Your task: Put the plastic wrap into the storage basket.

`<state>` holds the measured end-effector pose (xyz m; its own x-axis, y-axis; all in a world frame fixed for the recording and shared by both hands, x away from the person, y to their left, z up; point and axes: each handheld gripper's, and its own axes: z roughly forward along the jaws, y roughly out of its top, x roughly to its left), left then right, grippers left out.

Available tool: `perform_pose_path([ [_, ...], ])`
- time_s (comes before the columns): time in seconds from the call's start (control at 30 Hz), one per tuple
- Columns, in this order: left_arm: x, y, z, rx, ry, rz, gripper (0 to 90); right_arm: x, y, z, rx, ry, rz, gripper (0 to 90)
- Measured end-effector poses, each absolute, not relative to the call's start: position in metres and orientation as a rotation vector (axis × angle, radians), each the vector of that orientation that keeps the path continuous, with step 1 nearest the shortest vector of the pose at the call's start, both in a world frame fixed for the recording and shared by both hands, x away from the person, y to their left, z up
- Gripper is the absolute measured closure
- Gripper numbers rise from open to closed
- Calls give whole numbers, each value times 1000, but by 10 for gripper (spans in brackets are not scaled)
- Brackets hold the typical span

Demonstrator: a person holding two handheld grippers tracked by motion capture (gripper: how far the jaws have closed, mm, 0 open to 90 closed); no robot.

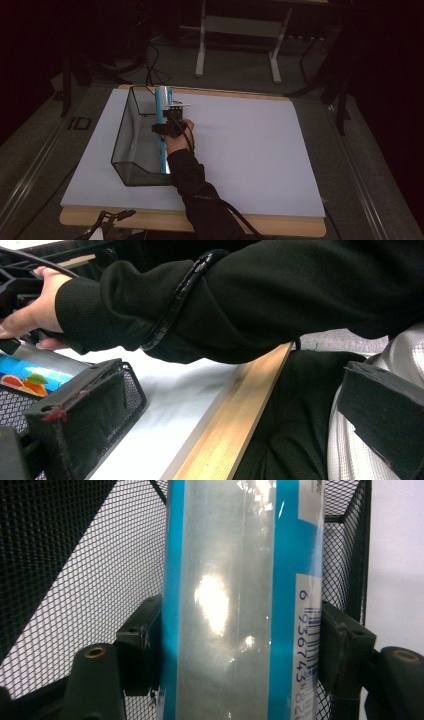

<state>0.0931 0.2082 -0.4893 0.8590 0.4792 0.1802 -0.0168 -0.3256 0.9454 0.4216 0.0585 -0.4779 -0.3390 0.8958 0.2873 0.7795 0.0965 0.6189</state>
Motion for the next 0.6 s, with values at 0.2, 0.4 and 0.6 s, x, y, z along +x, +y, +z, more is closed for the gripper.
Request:
perform_pose_path([
  [0.2,93,208,-489,1847,347,521,1,422,60,-483,1697,2197,1045,307],
  [0.4,93,207,-489,1847,347,519,1,421,61,-483,1664,2197,1027,296],
  [0.6,93,207,-489,1845,347,518,1,418,61,-478,1567,2194,1015,193],
])
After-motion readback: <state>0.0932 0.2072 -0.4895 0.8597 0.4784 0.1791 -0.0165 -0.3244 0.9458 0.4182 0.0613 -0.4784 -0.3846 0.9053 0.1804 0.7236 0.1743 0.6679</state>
